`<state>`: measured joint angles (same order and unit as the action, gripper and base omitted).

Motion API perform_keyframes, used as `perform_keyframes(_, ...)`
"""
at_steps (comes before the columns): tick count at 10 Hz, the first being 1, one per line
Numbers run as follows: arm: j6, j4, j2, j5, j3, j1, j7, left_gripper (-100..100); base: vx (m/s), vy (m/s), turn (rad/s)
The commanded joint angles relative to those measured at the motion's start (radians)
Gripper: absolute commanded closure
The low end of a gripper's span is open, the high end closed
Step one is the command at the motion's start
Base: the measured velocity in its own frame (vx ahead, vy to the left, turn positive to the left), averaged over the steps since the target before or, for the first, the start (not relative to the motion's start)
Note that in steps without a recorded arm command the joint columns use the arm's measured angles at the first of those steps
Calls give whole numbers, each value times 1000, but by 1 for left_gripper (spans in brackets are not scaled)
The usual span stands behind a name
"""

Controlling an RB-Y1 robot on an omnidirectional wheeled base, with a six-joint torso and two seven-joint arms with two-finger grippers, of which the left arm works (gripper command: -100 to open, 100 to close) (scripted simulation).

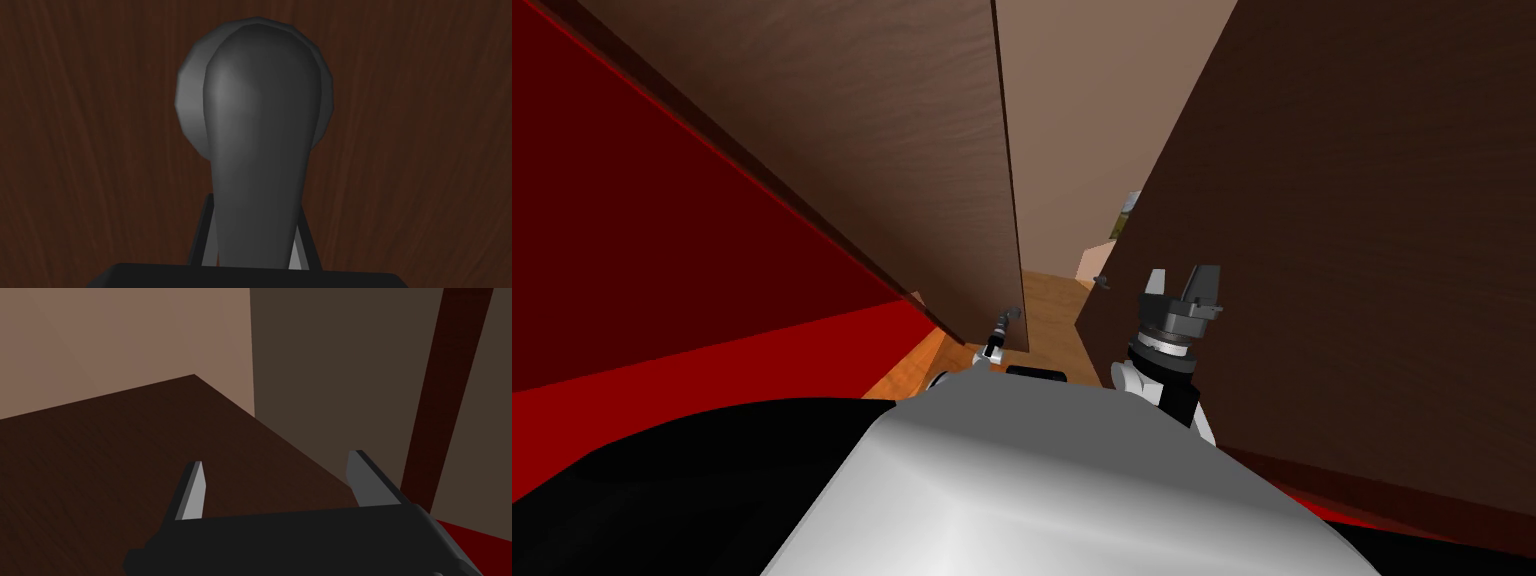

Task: Push the door open

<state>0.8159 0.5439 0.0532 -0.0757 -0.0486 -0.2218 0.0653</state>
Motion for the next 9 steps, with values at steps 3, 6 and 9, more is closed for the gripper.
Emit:
perform_keyframes(3, 3, 8, 20, 26, -45, 6, -14, 100, 164, -112, 78)
perform_keyframes(6, 2, 9, 20, 37, -65, 8, -22, 100, 128, -82, 44)
perform_keyframes(9, 0, 10, 17, 55, -95, 10, -35, 100, 114, -82, 55)
